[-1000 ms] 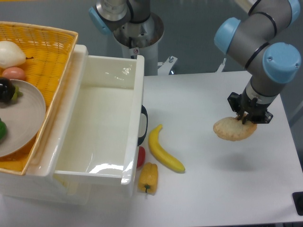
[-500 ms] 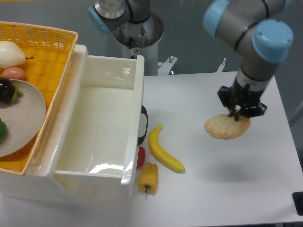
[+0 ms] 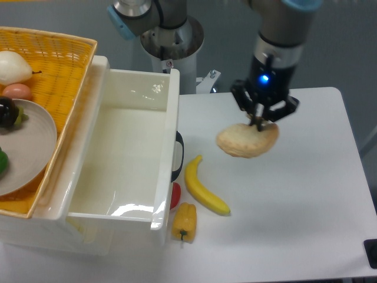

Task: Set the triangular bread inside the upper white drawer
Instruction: 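Carry the flatbread over the open white drawer and lower it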

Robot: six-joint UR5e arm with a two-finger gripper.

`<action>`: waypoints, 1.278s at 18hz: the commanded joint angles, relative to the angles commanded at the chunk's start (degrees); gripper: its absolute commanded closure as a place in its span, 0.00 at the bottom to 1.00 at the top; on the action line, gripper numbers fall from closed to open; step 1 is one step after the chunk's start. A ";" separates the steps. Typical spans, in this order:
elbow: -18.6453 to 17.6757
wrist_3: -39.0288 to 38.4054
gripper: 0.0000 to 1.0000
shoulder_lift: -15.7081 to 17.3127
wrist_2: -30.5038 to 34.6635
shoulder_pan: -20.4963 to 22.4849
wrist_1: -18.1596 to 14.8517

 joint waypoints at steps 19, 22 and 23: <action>-6.77 0.79 0.92 -1.31 -2.81 -12.40 0.61; -6.77 0.79 0.74 -1.49 -2.81 -12.49 0.61; -6.77 0.79 0.65 -1.66 -2.81 -12.40 0.61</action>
